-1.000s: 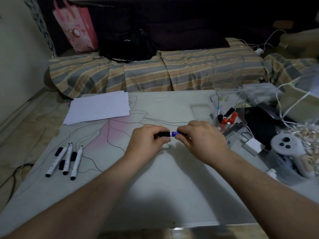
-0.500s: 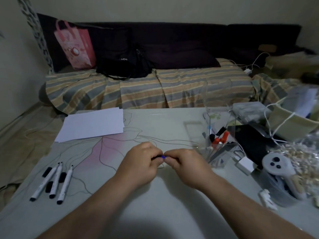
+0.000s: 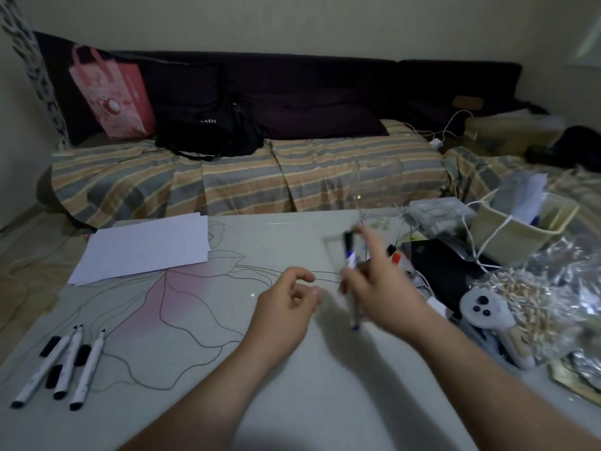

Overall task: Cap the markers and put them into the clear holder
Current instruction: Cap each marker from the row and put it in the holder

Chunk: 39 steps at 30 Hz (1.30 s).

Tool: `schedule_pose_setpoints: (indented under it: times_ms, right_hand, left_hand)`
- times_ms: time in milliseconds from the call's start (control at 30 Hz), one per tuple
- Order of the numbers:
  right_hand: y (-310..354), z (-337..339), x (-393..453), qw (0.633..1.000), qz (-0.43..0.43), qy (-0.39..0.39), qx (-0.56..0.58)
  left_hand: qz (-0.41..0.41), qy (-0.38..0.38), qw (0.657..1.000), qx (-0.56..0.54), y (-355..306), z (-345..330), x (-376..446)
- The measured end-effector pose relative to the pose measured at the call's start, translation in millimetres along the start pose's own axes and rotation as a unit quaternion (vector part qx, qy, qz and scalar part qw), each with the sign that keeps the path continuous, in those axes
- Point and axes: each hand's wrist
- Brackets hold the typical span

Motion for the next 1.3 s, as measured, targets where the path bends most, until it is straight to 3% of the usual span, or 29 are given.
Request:
schedule_pose_setpoints:
  times_ms: [167,233,300,467,633,733,867,1000,1067,1167,1300]
  right_hand:
    - [-9.2,61.9,8.0,0.961,-0.009,-0.267,0.067]
    - [-21.9,71.4,9.5,0.945,-0.002,-0.325,0.042]
    - [-32.4,72.0,12.4,0.941,0.0,-0.337,0.024]
    - [-47.0,49.8,19.1,0.964,0.03,-0.265,-0.016]
    - [-65.5,34.0,28.0,0.974,0.022,-0.174,-0.147]
    - [-77.7,30.3,33.0,0.953,0.015,-0.173,-0.249]
    - [-78.1,31.7,35.6,0.954,-0.024,-0.165,-0.248]
    - [-59.0,18.9,28.2,0.941,0.042,-0.221,-0.252]
    - [-40.6,-2.8,21.6,0.943,0.088,-0.211,-0.242]
    - [-14.3,-49.2,13.6,0.958,0.147,-0.108,-0.219]
    - [17.2,-114.0,2.5,0.965,0.156,0.05,-0.204]
  left_hand:
    - [-0.042,0.076,0.994,0.073,-7.8,-21.9,-7.4]
    - [-0.057,0.107,0.988,0.099,-7.7,-28.5,-8.5]
    - [-0.074,0.129,0.98,0.133,-5.8,-33.8,-9.6]
    - [-0.101,0.154,0.962,0.2,0.2,-38.6,-12.3]
    - [-0.12,0.164,0.953,0.222,2.6,-35.0,-11.8]
    - [-0.115,0.172,0.951,0.228,6.1,-29.7,-11.6]
    - [-0.107,0.176,0.948,0.241,8.8,-18.4,-10.8]
    - [-0.105,0.167,0.946,0.256,7.2,-1.5,-11.9]
    - [-0.101,0.159,0.944,0.269,4.1,12.8,-11.4]
    - [-0.087,0.157,0.933,0.311,1.4,43.8,-10.0]
    - [0.004,0.104,0.923,0.371,23.9,113.1,-16.6]
Point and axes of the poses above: each hand's wrist, its own x-axis towards the middle knuckle, its own z-axis out of the back of the hand, y = z × x, and after that the axes turned 8 degrees about -z, right-handed
